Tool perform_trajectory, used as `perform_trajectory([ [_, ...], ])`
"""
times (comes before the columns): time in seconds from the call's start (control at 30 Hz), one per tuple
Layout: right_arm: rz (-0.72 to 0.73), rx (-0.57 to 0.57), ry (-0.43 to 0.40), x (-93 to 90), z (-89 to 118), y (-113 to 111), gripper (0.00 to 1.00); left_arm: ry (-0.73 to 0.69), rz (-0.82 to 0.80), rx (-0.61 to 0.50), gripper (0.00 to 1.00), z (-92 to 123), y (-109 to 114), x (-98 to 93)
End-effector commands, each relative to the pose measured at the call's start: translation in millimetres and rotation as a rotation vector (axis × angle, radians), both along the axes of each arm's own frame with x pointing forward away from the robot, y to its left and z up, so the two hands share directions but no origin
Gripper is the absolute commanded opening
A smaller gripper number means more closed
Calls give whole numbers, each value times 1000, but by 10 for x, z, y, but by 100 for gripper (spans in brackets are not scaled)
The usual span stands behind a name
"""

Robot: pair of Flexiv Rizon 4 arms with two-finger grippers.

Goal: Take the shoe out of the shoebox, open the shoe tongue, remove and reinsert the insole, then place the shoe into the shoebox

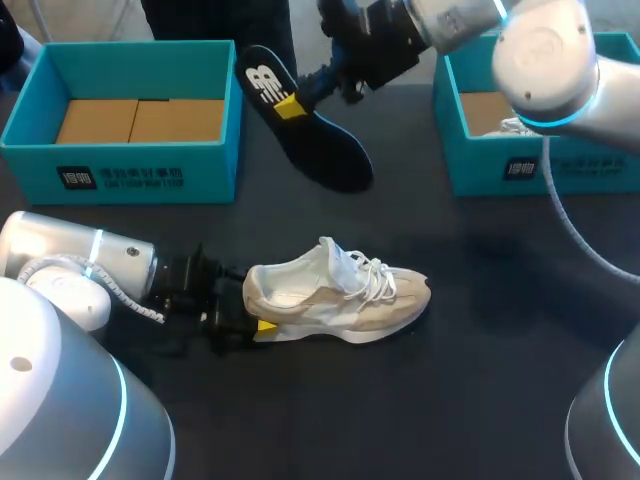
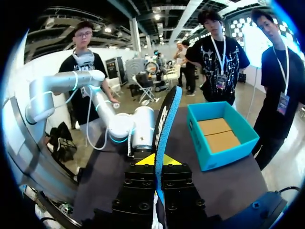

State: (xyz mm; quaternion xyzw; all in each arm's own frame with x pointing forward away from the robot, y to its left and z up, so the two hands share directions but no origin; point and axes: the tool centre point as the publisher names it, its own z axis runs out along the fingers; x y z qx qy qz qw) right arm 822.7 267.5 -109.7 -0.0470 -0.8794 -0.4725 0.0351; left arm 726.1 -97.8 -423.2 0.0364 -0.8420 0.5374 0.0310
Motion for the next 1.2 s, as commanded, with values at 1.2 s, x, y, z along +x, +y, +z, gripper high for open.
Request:
perform_trajectory([
  [1.2,-139,256,41,-265,548,-155,0,0,0,3,0,-30,0,-7],
])
